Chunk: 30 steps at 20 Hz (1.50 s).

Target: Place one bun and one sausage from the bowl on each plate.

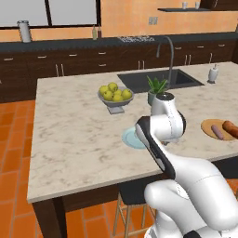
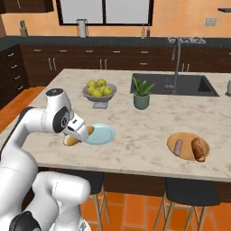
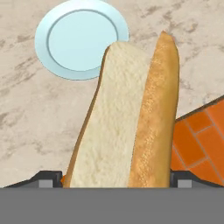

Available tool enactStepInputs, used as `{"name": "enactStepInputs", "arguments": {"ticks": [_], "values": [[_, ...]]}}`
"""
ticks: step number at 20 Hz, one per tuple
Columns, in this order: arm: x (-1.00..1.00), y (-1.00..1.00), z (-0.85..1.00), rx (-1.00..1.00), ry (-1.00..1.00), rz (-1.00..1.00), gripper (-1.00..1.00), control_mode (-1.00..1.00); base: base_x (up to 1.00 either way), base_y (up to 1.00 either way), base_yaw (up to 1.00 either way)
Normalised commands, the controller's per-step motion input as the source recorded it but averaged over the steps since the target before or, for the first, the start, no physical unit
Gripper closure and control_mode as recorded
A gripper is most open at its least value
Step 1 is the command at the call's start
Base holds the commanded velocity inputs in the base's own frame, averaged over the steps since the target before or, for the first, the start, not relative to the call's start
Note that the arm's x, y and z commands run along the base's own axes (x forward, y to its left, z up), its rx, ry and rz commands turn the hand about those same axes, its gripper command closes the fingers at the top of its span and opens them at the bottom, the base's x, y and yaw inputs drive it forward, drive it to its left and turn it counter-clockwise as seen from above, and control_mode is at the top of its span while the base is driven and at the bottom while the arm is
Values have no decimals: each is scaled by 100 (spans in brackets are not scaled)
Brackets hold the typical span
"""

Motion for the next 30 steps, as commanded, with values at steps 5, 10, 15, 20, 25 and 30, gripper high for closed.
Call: {"name": "enactStepInputs", "arguments": {"ticks": [5,10,15,20,25,30], "values": [[0,0,0,0,0,0,100,100,89,43,0],[49,8,0,0,0,1,100,-100,34,13,0],[100,3,0,0,0,18,100,-100,0,0,0],[93,8,-38,0,6,24,100,-100,0,0,0],[82,3,-45,-2,0,11,100,-100,0,0,0],[60,0,-42,0,4,3,100,-100,0,0,0]]}}
